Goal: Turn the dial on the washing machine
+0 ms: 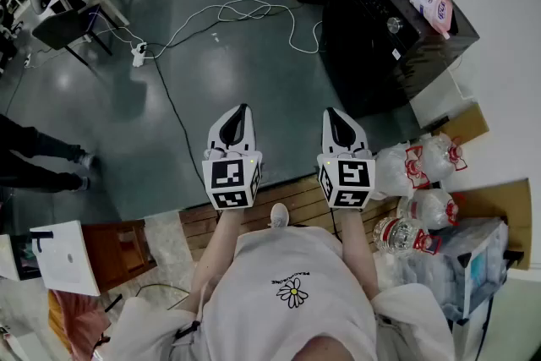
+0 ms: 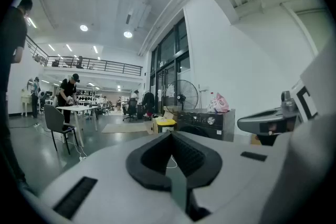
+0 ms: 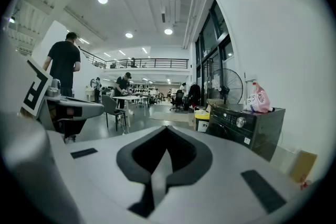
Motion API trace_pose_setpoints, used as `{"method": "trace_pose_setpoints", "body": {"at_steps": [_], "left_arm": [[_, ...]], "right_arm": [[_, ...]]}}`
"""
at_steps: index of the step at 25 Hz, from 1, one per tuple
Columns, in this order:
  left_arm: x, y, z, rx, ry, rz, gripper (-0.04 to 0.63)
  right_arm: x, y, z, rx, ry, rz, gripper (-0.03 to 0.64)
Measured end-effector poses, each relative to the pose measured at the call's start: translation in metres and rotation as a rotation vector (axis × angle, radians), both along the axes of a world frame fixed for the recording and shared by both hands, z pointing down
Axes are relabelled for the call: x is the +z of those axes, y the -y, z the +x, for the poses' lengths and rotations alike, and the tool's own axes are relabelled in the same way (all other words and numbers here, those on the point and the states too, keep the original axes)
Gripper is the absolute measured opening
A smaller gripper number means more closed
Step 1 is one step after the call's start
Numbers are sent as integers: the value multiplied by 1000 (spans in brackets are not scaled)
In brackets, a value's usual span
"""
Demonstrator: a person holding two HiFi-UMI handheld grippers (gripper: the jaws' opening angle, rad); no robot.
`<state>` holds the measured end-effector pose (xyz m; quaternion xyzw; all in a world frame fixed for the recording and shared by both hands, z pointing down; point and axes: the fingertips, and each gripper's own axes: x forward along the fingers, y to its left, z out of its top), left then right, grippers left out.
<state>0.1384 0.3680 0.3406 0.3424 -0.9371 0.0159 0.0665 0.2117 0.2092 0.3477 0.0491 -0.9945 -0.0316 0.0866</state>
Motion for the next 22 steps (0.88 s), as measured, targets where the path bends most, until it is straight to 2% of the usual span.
{"method": "trace_pose_setpoints", "body": {"at_steps": [6,12,17,22], "left_arm": [[11,6,-7,-4,-18,-3,0],[16,-3,-15,-14,-43,-11,0],[17,5,-49,-9,-49,-5,0],[30,39,-105,38,-57,-14,0]], "right_arm": [[10,2,-10,-21,-4,-9,3],[16,-2,-19,-25,2,-68,3],[18,11,-45,2,-2,-74,3],[23,39,-96,45,0,-59,3]]}}
